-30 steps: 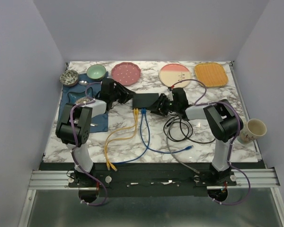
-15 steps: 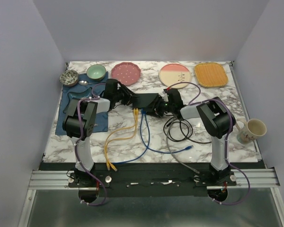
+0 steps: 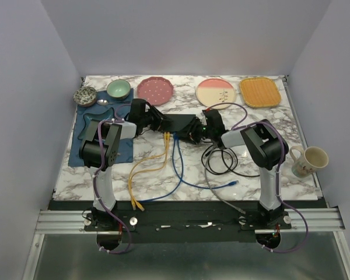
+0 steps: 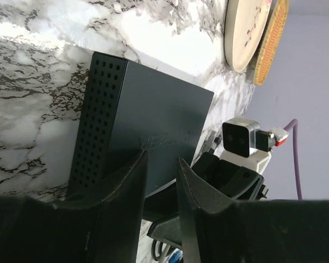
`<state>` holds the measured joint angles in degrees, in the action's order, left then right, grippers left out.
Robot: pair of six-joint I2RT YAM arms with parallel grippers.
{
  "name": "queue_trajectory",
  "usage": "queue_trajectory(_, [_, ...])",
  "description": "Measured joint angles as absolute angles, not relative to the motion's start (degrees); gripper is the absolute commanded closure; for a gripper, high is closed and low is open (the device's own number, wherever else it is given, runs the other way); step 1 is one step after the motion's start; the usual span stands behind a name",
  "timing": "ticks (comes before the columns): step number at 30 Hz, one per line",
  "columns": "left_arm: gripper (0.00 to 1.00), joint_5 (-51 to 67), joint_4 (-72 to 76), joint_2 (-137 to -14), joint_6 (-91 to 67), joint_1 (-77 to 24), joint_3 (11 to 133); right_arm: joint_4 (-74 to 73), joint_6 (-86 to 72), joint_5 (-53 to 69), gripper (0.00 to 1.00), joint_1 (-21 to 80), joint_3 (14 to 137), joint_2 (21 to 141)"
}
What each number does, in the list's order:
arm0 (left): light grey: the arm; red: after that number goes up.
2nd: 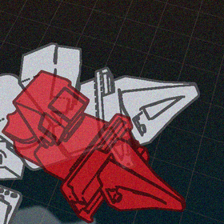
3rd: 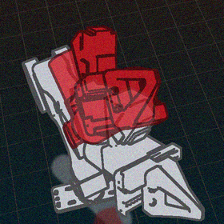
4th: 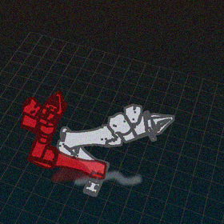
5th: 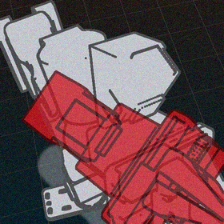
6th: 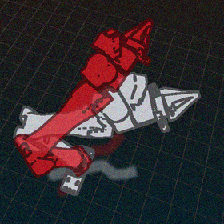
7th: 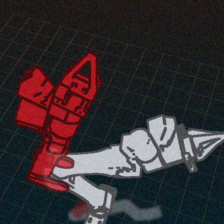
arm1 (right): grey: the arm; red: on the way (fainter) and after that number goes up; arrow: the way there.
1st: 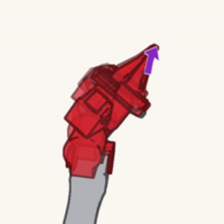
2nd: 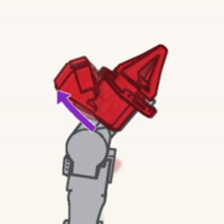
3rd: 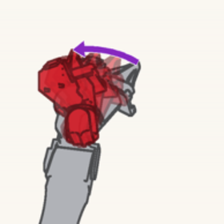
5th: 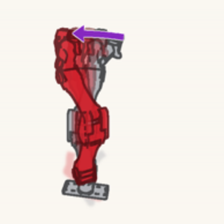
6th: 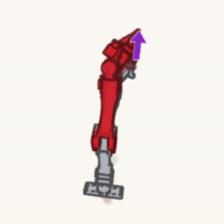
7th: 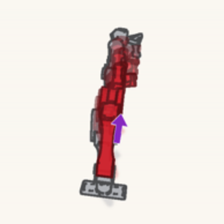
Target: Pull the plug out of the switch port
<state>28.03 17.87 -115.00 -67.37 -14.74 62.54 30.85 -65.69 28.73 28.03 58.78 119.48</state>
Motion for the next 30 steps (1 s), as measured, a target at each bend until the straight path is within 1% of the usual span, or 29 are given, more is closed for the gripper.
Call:
queue_trajectory(4, [0.58,29.0,19.8,-115.0,-67.8,-14.9,61.1,30.7,-65.6,28.7,0.52,27.9,58.5,119.3])
queue_trajectory(8, [0.58,28.9,21.6,-113.3,-68.4,-15.4,58.2,27.2,-64.3,26.9,0.5,27.3,57.6,117.8])
queue_trajectory(12, [0.58,24.8,19.4,-108.9,-67.6,-15.4,54.8,23.9,-62.9,26.1,0.49,26.9,57.1,116.0])
queue_trajectory(19, [0.57,15.7,15.1,-104.2,-66.6,-13.9,53.6,22.3,-62.0,25.8,0.49,26.8,57.2,115.4])
queue_trajectory(24, [0.58,12.5,12.3,-105.6,-66.8,-13.7,54.4,21.3,-61.5,25.6,0.49,26.8,57.1,114.9])
queue_trajectory(30, [0.58,16.0,14.1,-112.3,-68.4,-14.3,59.1,21.1,-61.4,25.5,0.49,26.8,57.1,114.8])
